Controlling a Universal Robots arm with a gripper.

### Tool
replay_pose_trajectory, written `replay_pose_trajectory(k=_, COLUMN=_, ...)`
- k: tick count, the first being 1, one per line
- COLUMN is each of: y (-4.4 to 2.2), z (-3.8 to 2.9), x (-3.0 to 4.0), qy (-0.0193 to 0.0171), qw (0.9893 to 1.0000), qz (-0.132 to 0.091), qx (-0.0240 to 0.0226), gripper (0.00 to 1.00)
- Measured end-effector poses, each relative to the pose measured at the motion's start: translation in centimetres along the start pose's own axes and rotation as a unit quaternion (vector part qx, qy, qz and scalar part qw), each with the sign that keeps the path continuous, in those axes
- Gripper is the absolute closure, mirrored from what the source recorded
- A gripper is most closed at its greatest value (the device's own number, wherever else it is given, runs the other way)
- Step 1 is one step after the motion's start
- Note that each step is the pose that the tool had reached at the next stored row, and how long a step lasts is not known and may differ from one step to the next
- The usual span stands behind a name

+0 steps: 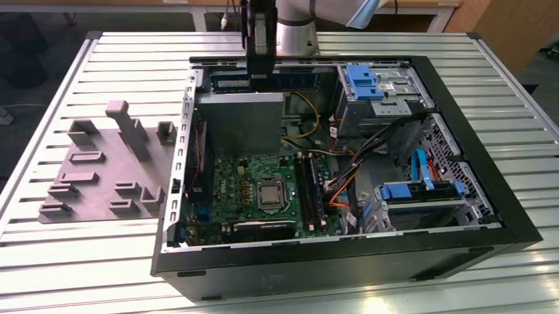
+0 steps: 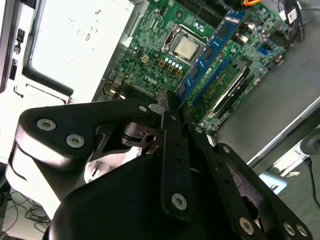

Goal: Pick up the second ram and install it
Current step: 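Pick up the second ram and move it above second insertion slot, then insert the second ram into the second slot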

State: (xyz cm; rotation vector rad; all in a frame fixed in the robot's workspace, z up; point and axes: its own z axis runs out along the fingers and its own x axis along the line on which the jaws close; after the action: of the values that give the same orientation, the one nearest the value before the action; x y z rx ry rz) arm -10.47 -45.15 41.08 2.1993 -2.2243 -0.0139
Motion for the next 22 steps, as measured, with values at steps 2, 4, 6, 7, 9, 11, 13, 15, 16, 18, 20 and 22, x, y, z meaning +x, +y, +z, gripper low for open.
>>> replay_pose_trajectory(k=2, y=-0.07, z=0.00, x=0.00, qy=0.0000, qw=1.0000, qz=0.000, qx=0.0000, gripper=0.86)
replay_pose_trajectory(k=4, y=-0.13, z=0.00, x=0.00, qy=0.0000, qw=1.0000, qz=0.000, qx=0.0000, gripper=0.86)
replay_pose_trajectory(k=6, y=-0.18, z=0.00, x=0.00, qy=0.0000, qw=1.0000, qz=0.000, qx=0.0000, gripper=0.86)
replay_pose_trajectory(k=7, y=-0.17, z=0.00, x=0.00, qy=0.0000, qw=1.0000, qz=0.001, qx=0.0000, gripper=0.86)
replay_pose_trajectory(k=9, y=-0.17, z=0.00, x=0.00, qy=0.0000, qw=1.0000, qz=0.001, qx=0.0000, gripper=0.86)
replay_pose_trajectory(k=11, y=-0.18, z=0.00, x=-0.01, qy=-0.0001, qw=1.0000, qz=0.003, qx=0.0000, gripper=0.86)
replay_pose_trajectory(k=13, y=-0.18, z=0.00, x=0.00, qy=-0.0001, qw=1.0000, qz=0.005, qx=0.0000, gripper=0.86)
replay_pose_trajectory(k=15, y=-0.17, z=0.00, x=0.00, qy=-0.0001, qw=1.0000, qz=0.007, qx=-0.0001, gripper=0.86)
replay_pose_trajectory(k=16, y=-0.17, z=0.00, x=-0.01, qy=-0.0001, qw=1.0000, qz=0.008, qx=0.0000, gripper=0.86)
replay_pose_trajectory(k=18, y=-0.17, z=0.00, x=0.00, qy=-0.0001, qw=0.9999, qz=0.010, qx=-0.0001, gripper=0.86)
replay_pose_trajectory(k=20, y=-0.18, z=0.00, x=0.00, qy=-0.0002, qw=0.9999, qz=0.013, qx=-0.0001, gripper=0.86)
replay_pose_trajectory(k=22, y=-0.18, z=0.00, x=-0.01, qy=-0.0003, qw=0.9999, qz=0.016, qx=-0.0001, gripper=0.86)
